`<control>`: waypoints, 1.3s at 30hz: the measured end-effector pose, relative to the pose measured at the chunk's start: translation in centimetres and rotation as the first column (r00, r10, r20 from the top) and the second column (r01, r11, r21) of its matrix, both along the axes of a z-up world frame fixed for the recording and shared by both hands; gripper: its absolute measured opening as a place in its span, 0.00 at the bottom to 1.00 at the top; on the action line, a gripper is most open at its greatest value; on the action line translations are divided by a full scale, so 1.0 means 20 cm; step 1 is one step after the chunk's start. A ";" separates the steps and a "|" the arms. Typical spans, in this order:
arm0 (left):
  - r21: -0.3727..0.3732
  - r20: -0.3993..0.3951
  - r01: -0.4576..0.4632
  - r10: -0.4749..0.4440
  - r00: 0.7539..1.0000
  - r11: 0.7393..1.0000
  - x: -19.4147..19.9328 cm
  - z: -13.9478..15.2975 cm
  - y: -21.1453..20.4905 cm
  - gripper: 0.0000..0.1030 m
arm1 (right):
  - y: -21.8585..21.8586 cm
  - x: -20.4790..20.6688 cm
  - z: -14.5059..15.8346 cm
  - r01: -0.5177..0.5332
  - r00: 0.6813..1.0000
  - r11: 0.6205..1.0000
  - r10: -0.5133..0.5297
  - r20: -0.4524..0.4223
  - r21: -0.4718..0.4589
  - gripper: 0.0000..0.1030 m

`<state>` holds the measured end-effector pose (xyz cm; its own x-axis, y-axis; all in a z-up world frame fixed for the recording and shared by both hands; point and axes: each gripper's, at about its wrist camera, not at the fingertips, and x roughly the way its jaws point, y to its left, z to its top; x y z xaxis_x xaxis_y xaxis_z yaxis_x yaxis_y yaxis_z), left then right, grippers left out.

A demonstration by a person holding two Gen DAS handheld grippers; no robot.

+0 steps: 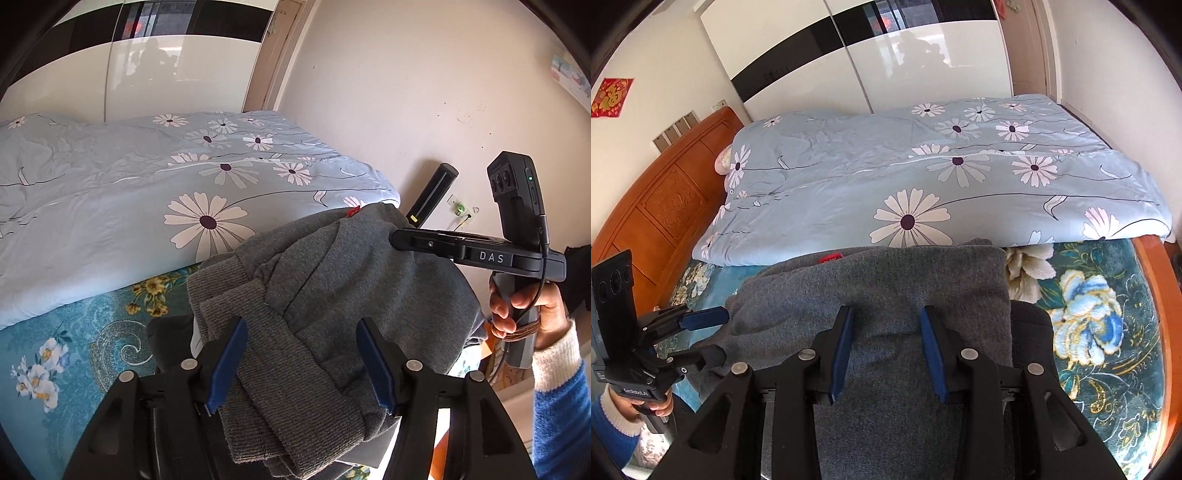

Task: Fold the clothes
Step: 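Lift the folded sweatshirt with both grippers and carry it onto the clothes stack, then release the sweatshirt onto the stack with both grippers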

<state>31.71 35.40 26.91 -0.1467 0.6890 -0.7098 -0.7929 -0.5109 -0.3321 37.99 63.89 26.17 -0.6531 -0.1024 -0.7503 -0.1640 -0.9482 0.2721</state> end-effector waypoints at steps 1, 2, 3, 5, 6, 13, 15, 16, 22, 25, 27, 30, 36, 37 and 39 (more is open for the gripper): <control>0.000 -0.001 -0.003 0.003 1.000 1.000 0.01 0.00 -0.01 0.64 | 0.00 0.01 0.01 0.005 1.000 1.000 -0.005 0.003 0.006 0.37; 0.001 -0.003 -0.005 0.005 1.000 1.000 0.01 0.01 -0.02 0.64 | -0.01 0.02 0.01 0.013 1.000 1.000 -0.013 0.003 0.010 0.37; 0.001 -0.004 -0.008 0.008 1.000 1.000 0.02 0.01 -0.03 0.64 | -0.01 0.03 0.02 0.021 1.000 1.000 -0.021 0.001 0.013 0.38; 0.002 -0.017 -0.022 0.022 1.000 1.000 0.04 0.02 -0.07 0.65 | -0.03 0.06 0.05 0.037 0.999 0.999 -0.037 -0.010 0.027 0.38; 0.000 -0.025 -0.030 0.030 0.999 1.000 0.05 0.02 -0.09 0.65 | -0.05 0.09 0.07 0.045 0.999 0.998 -0.044 -0.020 0.041 0.38; 0.012 -0.055 -0.077 0.077 0.995 0.997 0.17 -0.01 -0.24 0.74 | -0.29 0.32 0.14 0.042 0.987 0.995 -0.027 -0.160 0.088 0.52; 0.016 -0.064 -0.090 0.091 0.994 0.996 0.21 -0.02 -0.28 0.75 | -0.36 0.38 0.11 0.037 0.981 0.997 -0.024 -0.193 0.062 0.52; 0.018 -0.068 -0.096 0.097 0.993 0.995 0.23 -0.02 -0.31 0.75 | -0.39 0.42 0.09 0.037 0.978 0.998 -0.027 -0.206 0.044 0.52; 0.031 -0.093 -0.135 0.137 0.986 0.990 0.33 -0.05 -0.44 0.81 | -0.58 0.62 0.00 0.051 0.961 0.997 -0.063 -0.269 -0.050 0.53; 0.039 -0.078 -0.153 0.156 0.985 0.987 0.38 -0.08 -0.49 0.81 | -0.66 0.70 -0.06 0.071 0.963 0.996 -0.083 -0.256 -0.056 0.55; 0.043 -0.066 -0.167 0.170 0.983 0.985 0.42 -0.11 -0.52 0.82 | -0.72 0.72 -0.13 0.093 0.972 0.995 -0.097 -0.213 -0.030 0.55; 0.047 -0.052 -0.196 0.199 0.979 0.979 0.47 -0.15 -0.56 0.87 | -0.77 0.72 -0.21 0.156 0.978 0.987 -0.151 -0.144 0.026 0.55; 0.023 -0.027 -0.229 0.230 0.973 0.973 0.52 -0.23 -0.61 0.98 | -0.79 0.73 -0.30 0.263 0.963 0.963 -0.258 -0.079 0.059 0.57; 0.021 -0.024 -0.235 0.235 0.972 0.972 0.53 -0.24 -0.62 0.99 | -0.80 0.74 -0.31 0.276 0.960 0.958 -0.270 -0.073 0.076 0.57; 0.015 -0.019 -0.246 0.246 0.969 0.969 0.54 -0.25 -0.62 1.00 | -0.82 0.75 -0.32 0.288 0.957 0.952 -0.283 -0.067 0.100 0.58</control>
<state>42.49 22.92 21.82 -0.3278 0.6385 -0.6963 -0.6500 -0.6873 -0.3243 53.03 47.54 19.76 -0.6814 0.1734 -0.7110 -0.4206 -0.8879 0.1866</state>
